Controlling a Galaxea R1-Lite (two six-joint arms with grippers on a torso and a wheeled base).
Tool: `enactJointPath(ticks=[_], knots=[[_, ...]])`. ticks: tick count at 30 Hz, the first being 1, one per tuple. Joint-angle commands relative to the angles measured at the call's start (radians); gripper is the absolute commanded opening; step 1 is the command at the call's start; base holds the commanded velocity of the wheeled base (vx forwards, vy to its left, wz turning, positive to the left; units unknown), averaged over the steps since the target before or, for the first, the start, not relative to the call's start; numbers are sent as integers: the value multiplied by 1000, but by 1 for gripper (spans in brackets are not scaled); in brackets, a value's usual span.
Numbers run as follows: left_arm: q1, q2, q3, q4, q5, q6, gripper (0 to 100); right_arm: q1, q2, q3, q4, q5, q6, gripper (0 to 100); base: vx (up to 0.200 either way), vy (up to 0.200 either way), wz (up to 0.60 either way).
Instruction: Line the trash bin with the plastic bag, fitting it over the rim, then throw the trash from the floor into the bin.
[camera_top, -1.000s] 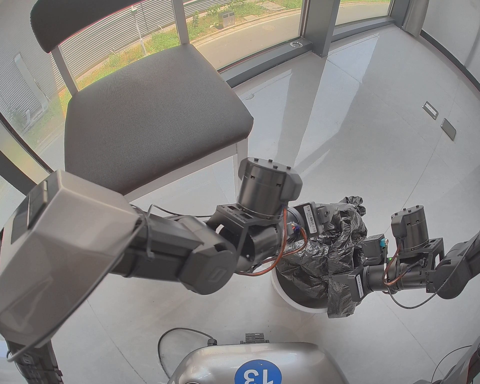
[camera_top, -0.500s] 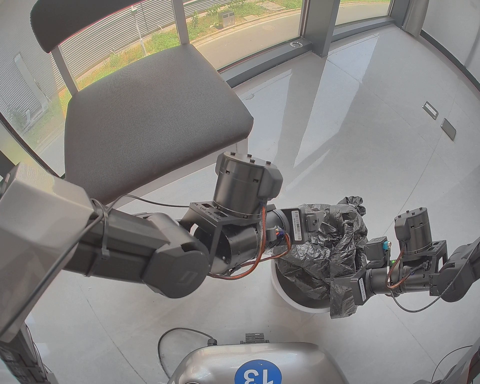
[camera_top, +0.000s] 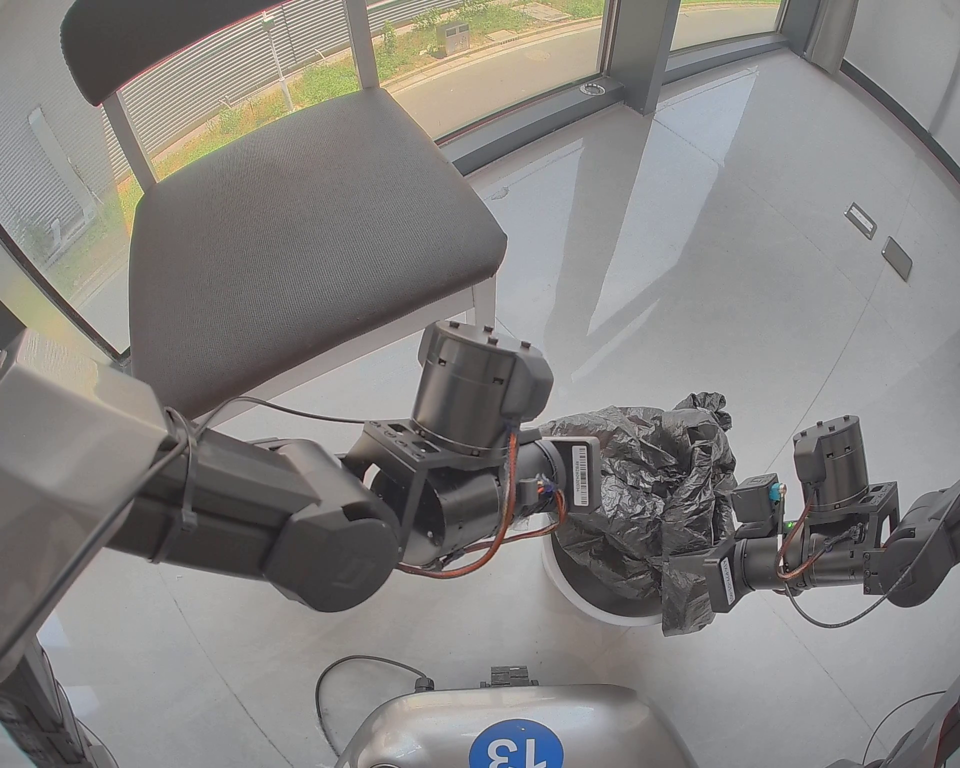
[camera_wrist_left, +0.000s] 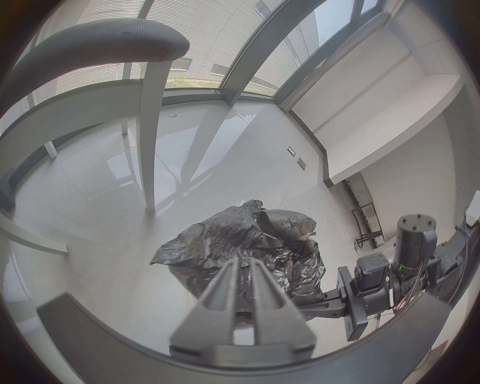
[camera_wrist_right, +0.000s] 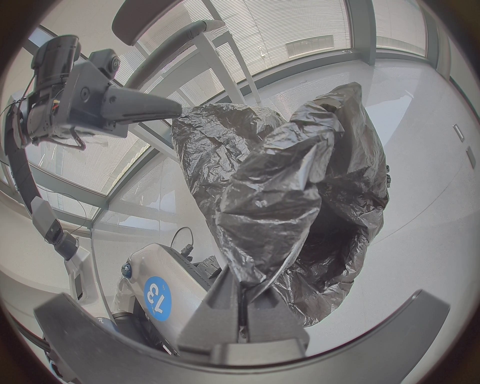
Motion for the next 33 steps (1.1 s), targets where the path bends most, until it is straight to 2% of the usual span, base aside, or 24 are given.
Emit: enactJointPath(ticks=[1,18,25,33], knots=[[5,-9,23,-1,-3,4,0,2,-7,-1,0,0,-1,0,0,0,0],[5,262,-154,-5,-27,-6,0,30,-37,-3,0,1,-1,0,0,0,0],[9,348,-240,9,-98,-6,0,31,-70,-11,4,3,-2,0,0,0,0],[21,417,-330,98,-167,-23,0,33,-60,-1,13,1,-8,0,0,0,0]])
